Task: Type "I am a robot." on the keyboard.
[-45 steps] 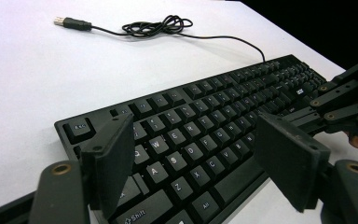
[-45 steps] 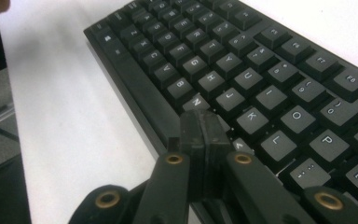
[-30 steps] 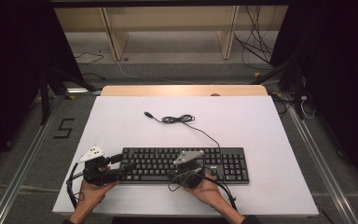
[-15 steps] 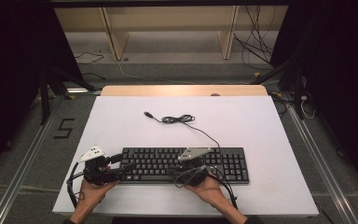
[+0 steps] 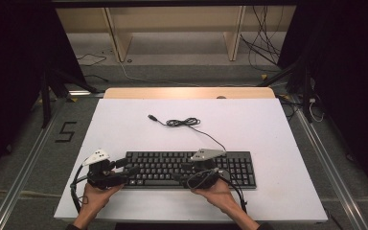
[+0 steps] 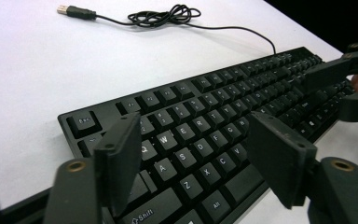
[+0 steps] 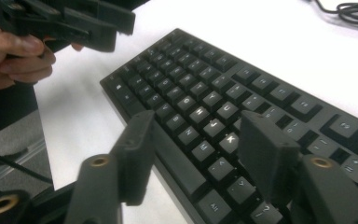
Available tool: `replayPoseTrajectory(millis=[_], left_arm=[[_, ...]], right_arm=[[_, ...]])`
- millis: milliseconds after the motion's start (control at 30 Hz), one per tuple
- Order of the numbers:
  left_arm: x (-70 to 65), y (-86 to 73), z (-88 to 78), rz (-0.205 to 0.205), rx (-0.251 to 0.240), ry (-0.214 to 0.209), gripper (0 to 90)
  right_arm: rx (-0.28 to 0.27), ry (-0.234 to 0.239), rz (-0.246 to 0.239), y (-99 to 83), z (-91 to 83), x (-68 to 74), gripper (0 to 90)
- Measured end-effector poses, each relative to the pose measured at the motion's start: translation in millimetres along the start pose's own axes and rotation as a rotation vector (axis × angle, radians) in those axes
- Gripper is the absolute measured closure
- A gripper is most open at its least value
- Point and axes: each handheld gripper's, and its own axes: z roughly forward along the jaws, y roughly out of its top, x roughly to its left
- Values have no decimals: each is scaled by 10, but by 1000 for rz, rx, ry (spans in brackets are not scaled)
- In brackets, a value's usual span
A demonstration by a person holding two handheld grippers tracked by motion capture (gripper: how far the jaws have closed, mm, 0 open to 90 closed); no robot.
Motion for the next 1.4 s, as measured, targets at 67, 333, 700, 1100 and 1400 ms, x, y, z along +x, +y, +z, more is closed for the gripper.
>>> replayPoseTrajectory(millis=[67,333,700,1100,1400], left_arm=[[5,-2,14,-1,5,1,395],[18,-13,58,5,37,13,562],[-1,-20,131,40,90,28,756],[27,-33,196,42,142,67,888],[40,-40,243,40,168,80,889]], right_arm=[[-7,-8,4,3,-26,-8,430],[-41,-25,10,-8,-133,-23,406],[-48,-30,8,-40,-202,-14,393],[-53,-32,7,-57,-240,-1,372],[-53,-35,6,-67,-248,10,348]])
